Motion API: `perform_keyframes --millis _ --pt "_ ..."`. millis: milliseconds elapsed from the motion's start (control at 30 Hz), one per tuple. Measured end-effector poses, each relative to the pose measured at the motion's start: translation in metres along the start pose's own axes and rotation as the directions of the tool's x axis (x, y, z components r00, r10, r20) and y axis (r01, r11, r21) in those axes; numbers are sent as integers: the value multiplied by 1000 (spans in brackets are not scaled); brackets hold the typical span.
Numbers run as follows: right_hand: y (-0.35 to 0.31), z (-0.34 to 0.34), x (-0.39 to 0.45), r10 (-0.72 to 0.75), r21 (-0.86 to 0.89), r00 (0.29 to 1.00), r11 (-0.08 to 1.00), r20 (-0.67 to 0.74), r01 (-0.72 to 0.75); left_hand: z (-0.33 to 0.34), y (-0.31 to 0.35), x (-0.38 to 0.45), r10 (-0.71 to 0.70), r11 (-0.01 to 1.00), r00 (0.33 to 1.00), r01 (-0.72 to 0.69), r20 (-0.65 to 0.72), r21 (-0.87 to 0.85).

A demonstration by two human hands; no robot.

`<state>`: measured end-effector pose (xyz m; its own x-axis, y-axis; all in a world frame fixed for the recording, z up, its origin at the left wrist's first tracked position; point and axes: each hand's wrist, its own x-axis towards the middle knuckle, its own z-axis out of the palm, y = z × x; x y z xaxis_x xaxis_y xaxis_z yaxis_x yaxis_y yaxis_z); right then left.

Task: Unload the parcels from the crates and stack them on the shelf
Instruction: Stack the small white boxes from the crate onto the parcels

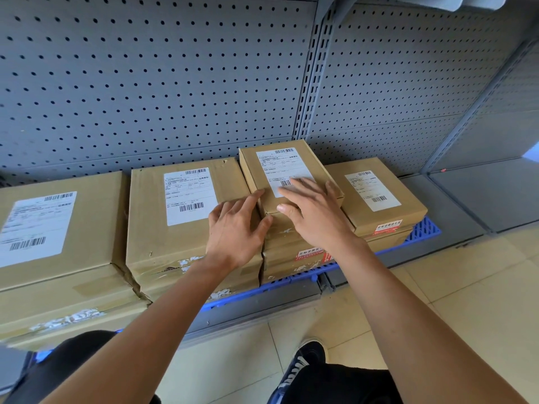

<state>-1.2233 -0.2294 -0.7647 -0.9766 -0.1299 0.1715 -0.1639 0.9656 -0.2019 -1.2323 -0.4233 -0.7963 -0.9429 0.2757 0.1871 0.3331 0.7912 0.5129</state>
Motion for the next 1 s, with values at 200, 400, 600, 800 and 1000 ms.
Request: perform_keyframes --millis 200,400,600,800,1000 --pt "-12 -13 -12 6 102 999 995 -39 -2 -21 0 -3 43 996 996 -49 83 74" --pt "-48 -28 -32 37 40 999 998 8 -38 -54 -9 -32 28 976 994 -51 109 212" --pt "-118 -29 -54 -52 34 998 998 32 51 -99 -29 -76 -26 963 997 7 67 271" --pt "-188 -32 -61 -106 116 992 988 69 98 -158 -50 -123 -109 936 994 108 -17 334" --pt "-252 -35 -46 -281 192 957 945 67 264 -203 -73 -164 -234 888 967 253 -97 385"
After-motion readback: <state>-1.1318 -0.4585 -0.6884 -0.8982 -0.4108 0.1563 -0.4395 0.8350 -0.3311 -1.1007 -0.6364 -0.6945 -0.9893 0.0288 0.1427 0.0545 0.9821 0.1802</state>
